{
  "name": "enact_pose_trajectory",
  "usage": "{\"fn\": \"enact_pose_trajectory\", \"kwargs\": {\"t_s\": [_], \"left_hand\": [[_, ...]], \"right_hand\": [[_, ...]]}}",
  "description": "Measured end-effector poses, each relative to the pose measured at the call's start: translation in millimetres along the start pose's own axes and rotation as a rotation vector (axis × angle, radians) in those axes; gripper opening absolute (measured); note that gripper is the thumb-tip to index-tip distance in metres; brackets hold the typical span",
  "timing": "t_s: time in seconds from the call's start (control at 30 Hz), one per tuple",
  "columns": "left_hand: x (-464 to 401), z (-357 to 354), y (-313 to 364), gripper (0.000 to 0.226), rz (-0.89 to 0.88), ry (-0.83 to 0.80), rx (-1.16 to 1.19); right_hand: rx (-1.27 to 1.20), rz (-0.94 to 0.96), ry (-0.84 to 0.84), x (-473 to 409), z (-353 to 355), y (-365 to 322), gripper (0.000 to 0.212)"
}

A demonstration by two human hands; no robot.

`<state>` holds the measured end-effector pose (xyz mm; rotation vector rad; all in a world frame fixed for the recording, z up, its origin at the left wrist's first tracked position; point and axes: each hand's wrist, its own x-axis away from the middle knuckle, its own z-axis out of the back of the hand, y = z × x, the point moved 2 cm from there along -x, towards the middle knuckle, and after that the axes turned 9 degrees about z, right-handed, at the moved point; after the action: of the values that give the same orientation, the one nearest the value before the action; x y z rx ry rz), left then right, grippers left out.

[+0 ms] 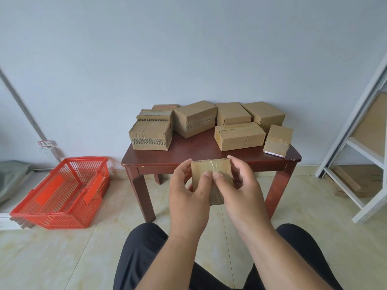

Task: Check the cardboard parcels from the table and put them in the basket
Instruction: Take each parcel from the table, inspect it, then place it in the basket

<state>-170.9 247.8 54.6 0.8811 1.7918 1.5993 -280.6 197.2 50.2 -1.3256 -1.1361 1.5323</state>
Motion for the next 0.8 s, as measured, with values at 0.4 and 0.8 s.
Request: {"fn": "enact_pose_trajectory", "kwargs": {"t_s": [0.4,0.8], "left_hand": [[6,-2,-4,0.027,-0.052,0.013,0.05],[7,-2,-7,0.031,0.024,-0.082,-0.093]], "right_hand": [[0.002,-0.002,0.063,-1,-2,-4,0.037],[-0.092,-0.085,0.002,5,-7,-4,0.038]]}}
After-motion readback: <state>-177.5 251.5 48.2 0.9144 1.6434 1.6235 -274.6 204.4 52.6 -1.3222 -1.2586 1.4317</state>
